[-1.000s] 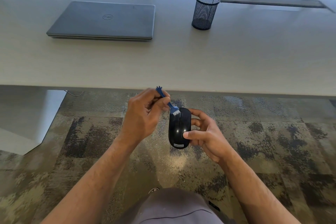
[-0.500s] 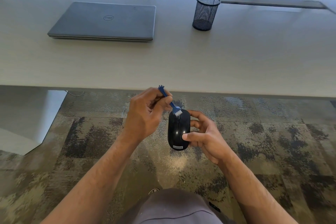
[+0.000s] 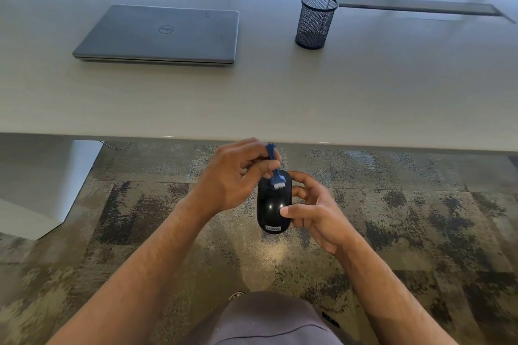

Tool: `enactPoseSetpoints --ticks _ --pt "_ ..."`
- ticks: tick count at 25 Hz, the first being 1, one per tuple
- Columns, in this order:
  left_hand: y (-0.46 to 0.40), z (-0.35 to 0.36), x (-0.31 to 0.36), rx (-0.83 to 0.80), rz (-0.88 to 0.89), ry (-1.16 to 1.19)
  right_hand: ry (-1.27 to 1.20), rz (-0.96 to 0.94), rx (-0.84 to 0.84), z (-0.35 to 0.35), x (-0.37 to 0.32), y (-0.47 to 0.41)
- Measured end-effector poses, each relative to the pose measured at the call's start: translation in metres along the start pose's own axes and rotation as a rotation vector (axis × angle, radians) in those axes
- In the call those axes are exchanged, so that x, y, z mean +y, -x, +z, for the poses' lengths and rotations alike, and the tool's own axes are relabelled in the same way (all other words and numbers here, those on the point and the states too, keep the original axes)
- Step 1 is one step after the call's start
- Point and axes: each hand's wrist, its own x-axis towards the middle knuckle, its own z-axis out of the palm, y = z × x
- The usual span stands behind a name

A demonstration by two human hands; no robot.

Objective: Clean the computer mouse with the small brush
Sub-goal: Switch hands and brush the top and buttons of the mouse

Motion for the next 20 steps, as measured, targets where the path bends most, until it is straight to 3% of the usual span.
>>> enactPoseSetpoints --ticks 4,7,11,14,20 --pt "-0.006 -0.004 -0.008 0.148 -0.142 -0.014 -0.068 -0.001 -0.052 0.0 0.0 0.003" --pt "-0.005 -0.005 -0.005 0.226 -0.153 0.05 -0.085 -0.003 -0.041 -0.002 0.001 0.004" --pt "0.009 -0.009 0.001 0.145 -0.126 0.292 -0.097 -0.008 -0.042 -0.003 0.0 0.004" --pt "0.022 -0.009 -0.001 0.072 -0.137 0.338 -0.113 -0.01 -0.044 -0.001 -0.001 0.004" --pt "0.012 -0.007 -0.008 0.302 -0.363 0.204 -0.097 0.014 -0.073 0.004 0.002 0.008"
